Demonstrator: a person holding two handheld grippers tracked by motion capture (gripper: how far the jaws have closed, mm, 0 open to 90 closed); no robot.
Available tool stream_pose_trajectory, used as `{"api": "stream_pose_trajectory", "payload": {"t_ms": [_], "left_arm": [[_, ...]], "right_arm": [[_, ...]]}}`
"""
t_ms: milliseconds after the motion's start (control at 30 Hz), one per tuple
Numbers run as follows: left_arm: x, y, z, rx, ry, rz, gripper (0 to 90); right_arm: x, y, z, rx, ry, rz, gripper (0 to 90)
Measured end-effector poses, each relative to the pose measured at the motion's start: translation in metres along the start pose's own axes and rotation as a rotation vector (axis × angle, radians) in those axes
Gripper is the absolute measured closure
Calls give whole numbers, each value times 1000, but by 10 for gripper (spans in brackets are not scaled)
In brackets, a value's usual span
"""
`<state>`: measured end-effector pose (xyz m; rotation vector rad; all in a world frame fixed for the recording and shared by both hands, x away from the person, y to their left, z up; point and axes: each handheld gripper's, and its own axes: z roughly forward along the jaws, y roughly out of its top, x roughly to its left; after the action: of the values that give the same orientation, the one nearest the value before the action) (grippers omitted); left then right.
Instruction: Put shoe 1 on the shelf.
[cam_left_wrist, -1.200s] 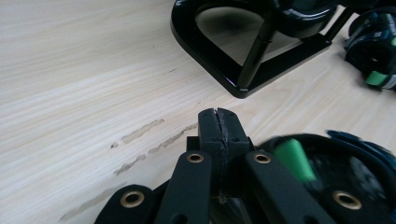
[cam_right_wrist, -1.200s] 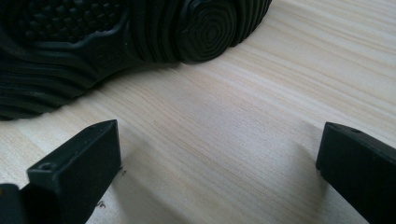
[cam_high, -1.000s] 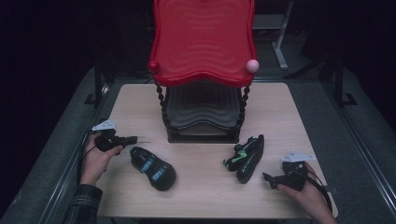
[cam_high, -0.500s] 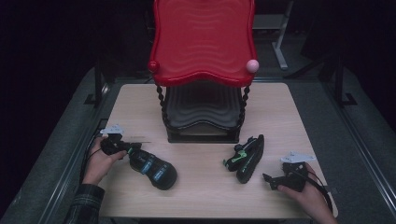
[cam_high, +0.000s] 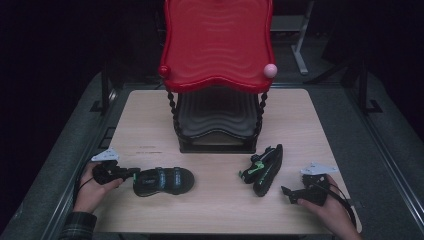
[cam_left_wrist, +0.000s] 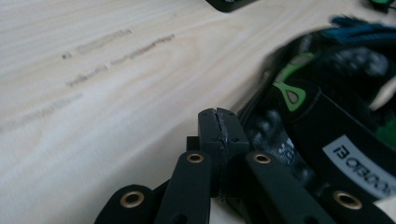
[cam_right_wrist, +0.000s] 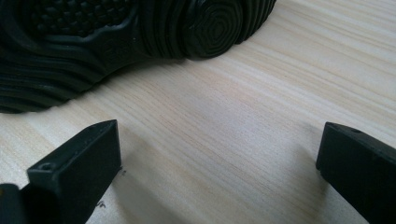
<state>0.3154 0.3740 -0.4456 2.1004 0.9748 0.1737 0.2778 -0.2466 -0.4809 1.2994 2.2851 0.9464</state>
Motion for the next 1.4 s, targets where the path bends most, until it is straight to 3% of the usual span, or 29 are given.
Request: {"api": "stream_pose_trajectory", "payload": {"t_ms": [233, 367, 533, 700, 733, 1000, 1133, 1233, 1267, 1400], "left_arm": [[-18, -14, -10, 2, -31, 14, 900], [-27, -25, -13, -21, -76, 6, 900], [-37, -32, -14, -21, -139, 30, 900], [-46, -34, -11, -20, -184, 56, 900], [-51, -34, -9, -14, -219, 70, 900], [-66, -29, 4, 6, -310, 116, 900], [-63, -29, -1, -2, -298, 120, 849], [-57, -23, -12, -58, -271, 112, 786], [-54, -17, -17, -88, -249, 118, 706], [-51, -4, -21, -137, -219, 113, 604]], "right_arm": [[1, 1, 1, 0, -2, 0, 0], [1, 2, 2, 2, -2, 0, 0], [1, 2, 2, 0, -1, -1, 0], [1, 2, 2, 1, -1, -1, 0], [1, 2, 2, 1, -1, -1, 0], [1, 2, 2, 1, -2, 0, 0], [1, 2, 2, 1, -2, 0, 0], [1, 2, 2, 1, -2, 0, 0], [1, 2, 2, 1, -2, 0, 0], [1, 2, 2, 1, -2, 0, 0]]}}
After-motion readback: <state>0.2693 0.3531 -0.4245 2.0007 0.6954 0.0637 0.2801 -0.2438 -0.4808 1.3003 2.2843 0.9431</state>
